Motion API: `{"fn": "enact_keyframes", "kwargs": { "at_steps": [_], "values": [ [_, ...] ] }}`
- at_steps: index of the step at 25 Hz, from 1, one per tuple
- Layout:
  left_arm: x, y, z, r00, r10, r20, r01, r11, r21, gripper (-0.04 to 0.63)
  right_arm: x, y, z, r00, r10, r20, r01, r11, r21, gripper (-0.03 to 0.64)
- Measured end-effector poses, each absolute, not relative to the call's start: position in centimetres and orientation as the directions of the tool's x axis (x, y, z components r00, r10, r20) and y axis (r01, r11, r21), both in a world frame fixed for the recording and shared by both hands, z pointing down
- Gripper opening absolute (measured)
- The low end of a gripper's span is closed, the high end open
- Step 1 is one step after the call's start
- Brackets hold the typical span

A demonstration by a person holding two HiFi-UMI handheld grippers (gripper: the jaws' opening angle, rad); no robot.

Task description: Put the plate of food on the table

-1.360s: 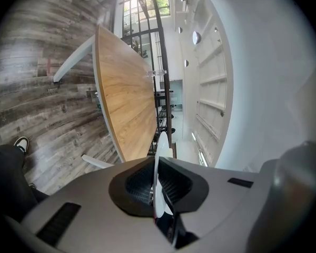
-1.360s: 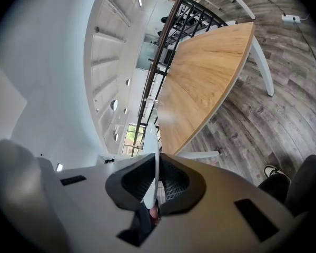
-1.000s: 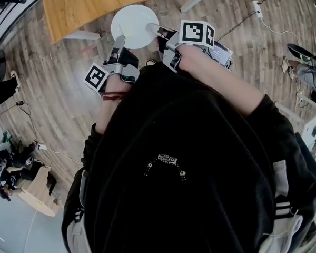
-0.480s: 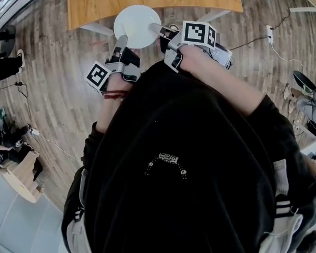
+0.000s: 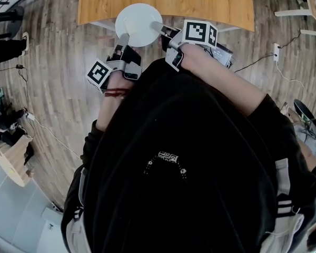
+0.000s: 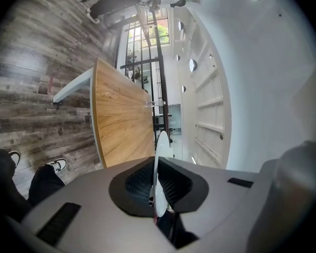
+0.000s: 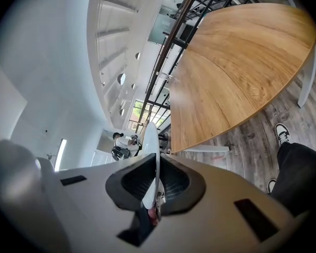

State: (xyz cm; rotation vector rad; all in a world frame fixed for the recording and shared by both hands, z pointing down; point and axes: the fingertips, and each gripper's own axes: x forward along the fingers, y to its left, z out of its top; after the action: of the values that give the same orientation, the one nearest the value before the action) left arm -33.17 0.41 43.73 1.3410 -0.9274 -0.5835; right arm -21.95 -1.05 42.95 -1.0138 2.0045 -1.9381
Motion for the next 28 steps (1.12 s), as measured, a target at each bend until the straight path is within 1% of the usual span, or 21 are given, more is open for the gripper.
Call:
{"fn": "enact_keyframes", "kwargs": {
  "at_steps": [6,10,13,17,28],
  "values": [
    [-31.6,-3.8,44.0,0.51,-0.825,0.244,-0.149,0.194,0.97,0.02,-20.8,-5.6,44.1,-0.773,-0.544,0.325,-0.328,-0.095,-0.94,0.032],
    [-30.8,-6.7,46.0,0.495,-0.812,0.31,-0.18,0.254,0.95,0.02,-19.6,-8.9,45.5,-0.779,-0.528,0.337,-0.319,-0.128,-0.939,0.032],
    [-29.1,-9.3,45.5,0.496,-0.805,0.327,-0.196,0.263,0.945,0.02,-18.1,-11.4,45.5,-0.779,-0.523,0.346,-0.315,-0.152,-0.937,0.032],
    [-27.0,-12.4,45.2,0.502,-0.795,0.339,-0.189,0.282,0.941,0.02,-16.1,-14.4,45.2,-0.779,-0.518,0.353,-0.311,-0.168,-0.935,0.032],
    [-17.7,-19.2,47.5,0.584,-0.732,0.35,-0.202,0.287,0.936,0.018,-6.9,-19.9,47.8,-0.734,-0.552,0.395,-0.299,-0.26,-0.918,0.032]
  ]
}}
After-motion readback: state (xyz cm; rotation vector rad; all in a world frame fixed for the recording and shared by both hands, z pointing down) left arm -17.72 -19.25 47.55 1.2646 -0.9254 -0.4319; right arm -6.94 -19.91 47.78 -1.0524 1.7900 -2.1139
